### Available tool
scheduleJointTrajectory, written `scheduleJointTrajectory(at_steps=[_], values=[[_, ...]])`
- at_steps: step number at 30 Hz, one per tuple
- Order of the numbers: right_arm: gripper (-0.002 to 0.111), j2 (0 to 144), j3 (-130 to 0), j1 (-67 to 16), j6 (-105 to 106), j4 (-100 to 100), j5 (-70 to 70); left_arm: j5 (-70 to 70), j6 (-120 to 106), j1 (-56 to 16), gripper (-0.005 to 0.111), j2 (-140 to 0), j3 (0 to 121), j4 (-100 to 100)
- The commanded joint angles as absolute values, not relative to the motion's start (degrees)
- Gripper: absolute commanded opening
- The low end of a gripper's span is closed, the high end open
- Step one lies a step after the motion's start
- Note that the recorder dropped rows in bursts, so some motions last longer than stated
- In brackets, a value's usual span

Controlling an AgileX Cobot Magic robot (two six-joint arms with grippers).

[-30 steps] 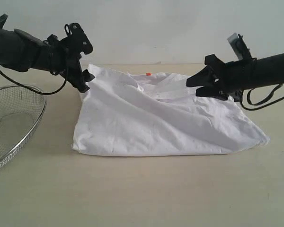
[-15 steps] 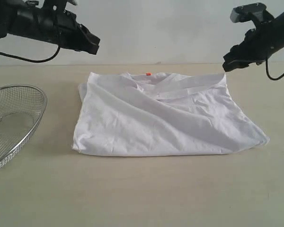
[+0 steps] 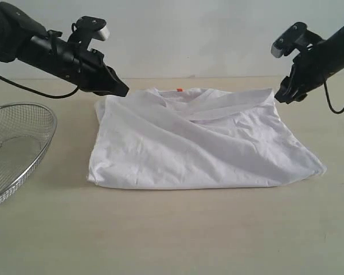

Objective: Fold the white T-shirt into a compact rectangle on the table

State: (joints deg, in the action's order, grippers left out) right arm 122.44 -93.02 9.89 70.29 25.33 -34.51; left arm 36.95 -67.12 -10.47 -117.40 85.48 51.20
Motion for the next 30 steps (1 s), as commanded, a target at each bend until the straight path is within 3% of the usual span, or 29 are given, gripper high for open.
scheduleJointTrajectory(at_steps=[1,19,21,30], values=[[0.072,122.57,-93.27,10.13,80.15,27.98,-34.21,37.53,-66.53,-10.54,0.005,-117.53,85.36,51.12],[0.071,125.67,-93.27,6.73,92.21,33.34,-29.36,37.8,-66.53,-10.54,0.005,-117.52,85.36,51.12],[0.065,125.89,-93.27,6.7,92.21,33.34,-29.36,37.89,-66.53,-10.54,0.005,-117.52,85.36,51.12],[0.02,126.12,-93.27,6.7,91.83,33.66,-28.75,38.04,-66.53,-10.54,0.005,-117.52,85.36,51.12]])
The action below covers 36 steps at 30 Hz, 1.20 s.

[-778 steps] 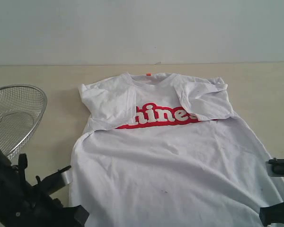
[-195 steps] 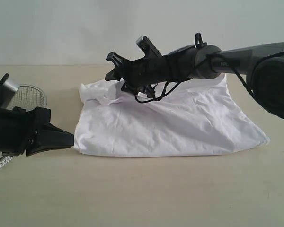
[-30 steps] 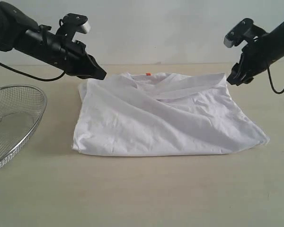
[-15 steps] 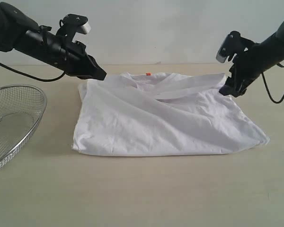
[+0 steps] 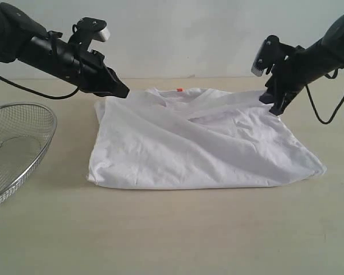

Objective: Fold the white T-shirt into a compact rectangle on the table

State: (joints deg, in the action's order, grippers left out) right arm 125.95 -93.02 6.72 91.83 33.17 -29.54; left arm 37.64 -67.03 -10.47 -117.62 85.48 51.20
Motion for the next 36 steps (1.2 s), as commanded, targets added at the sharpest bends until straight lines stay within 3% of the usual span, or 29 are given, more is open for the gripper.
scheduleJointTrajectory(at_steps=[1,3,36], values=[[0.012,126.12,-93.27,6.7,91.58,33.87,-28.75,38.04,-66.53,-10.54,0.005,-117.52,85.36,51.12],[0.0,126.12,-93.27,6.7,90.36,34.05,-28.14,37.96,-66.42,-10.54,0.005,-117.52,85.36,51.12],[0.0,129.21,-93.27,6.81,61.58,29.6,-14.64,38.1,-65.07,-10.54,0.005,-117.52,85.36,51.12]])
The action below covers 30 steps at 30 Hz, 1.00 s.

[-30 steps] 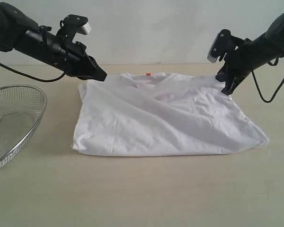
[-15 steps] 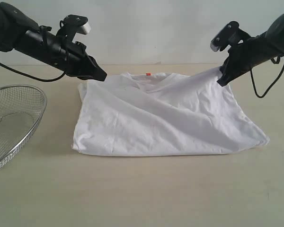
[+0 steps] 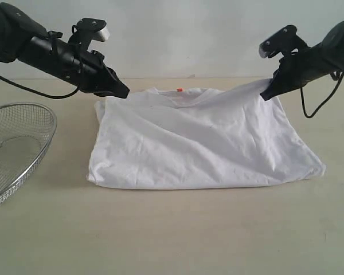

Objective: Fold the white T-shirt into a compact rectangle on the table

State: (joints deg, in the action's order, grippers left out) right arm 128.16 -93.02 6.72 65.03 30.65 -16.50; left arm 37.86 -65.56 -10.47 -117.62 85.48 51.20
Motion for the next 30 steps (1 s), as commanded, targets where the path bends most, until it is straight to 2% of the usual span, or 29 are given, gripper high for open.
scheduleJointTrajectory(at_steps=[1,13,30], values=[[0.0,129.41,-93.37,6.81,60.79,29.6,-13.88,38.1,-65.07,-10.54,0.005,-117.52,85.36,51.12],[0.0,131.46,-100.06,6.81,56.9,29.82,-15.27,37.54,-65.07,-10.54,0.005,-117.52,85.36,51.12],[0.002,133.45,-100.02,6.81,53.03,28.18,-16.02,37.54,-65.07,-10.54,0.005,-117.52,85.36,51.12]])
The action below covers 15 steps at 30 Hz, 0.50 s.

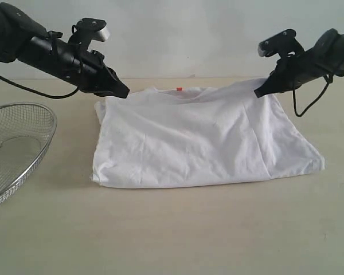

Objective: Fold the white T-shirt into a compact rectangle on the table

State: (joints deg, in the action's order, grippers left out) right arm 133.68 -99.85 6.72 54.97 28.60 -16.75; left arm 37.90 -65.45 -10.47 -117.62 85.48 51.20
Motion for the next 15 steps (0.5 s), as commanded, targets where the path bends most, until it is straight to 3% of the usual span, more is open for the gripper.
scheduleJointTrajectory(at_steps=[1,6,7,11,15], values=[[0.006,133.45,-100.02,6.81,52.88,28.18,-16.02,37.66,-65.07,-10.54,0.005,-117.52,85.36,51.12],[0.057,133.45,-100.02,6.81,48.65,28.18,-14.59,38.63,-65.07,-10.54,0.005,-117.52,85.36,51.12],[0.063,133.45,-100.02,6.81,46.45,27.95,-14.16,38.87,-64.78,-10.54,0.005,-117.52,85.36,51.12],[0.055,133.45,-100.02,6.92,43.25,27.71,-14.43,39.49,-63.66,-10.54,0.005,-117.52,85.36,51.12],[0.054,132.59,-100.02,7.81,38.71,27.48,-14.74,41.29,-63.32,-10.54,0.005,-117.52,85.36,50.56]])
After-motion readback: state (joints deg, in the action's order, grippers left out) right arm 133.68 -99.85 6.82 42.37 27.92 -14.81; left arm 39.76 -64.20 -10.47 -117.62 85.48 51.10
